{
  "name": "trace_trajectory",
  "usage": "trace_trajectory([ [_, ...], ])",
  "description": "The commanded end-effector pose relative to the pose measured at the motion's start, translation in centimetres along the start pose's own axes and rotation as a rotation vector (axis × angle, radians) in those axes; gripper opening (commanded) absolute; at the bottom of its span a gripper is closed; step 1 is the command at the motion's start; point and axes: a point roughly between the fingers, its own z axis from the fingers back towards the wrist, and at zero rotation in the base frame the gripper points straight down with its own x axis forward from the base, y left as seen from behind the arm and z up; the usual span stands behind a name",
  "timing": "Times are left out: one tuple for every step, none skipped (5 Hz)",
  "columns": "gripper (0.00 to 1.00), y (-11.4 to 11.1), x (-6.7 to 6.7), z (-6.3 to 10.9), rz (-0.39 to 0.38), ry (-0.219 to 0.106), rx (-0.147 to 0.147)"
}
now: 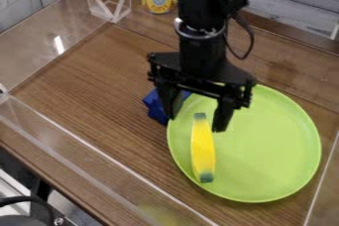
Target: Put the banana in the green plate
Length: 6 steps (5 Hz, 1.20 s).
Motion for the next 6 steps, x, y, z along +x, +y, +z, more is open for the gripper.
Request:
trace_trajectory([
  [1.0, -0.5, -0.2, 0.1, 0.015, -0.064, -0.03],
  [1.0, -0.7, -0.7, -1.0, 0.036, -0.08, -0.045],
  [1.0, -0.6, -0.9, -2.4, 0.067, -0.089, -0.065],
  [1.0, -0.6, -0.9, -3.4, 0.084, -0.088, -0.079],
  [1.0, -0.6, -1.0, -4.2, 0.095, -0.088, -0.088],
  [1.0, -0.7, -1.0, -4.7, 0.105, -0.089, -0.099],
])
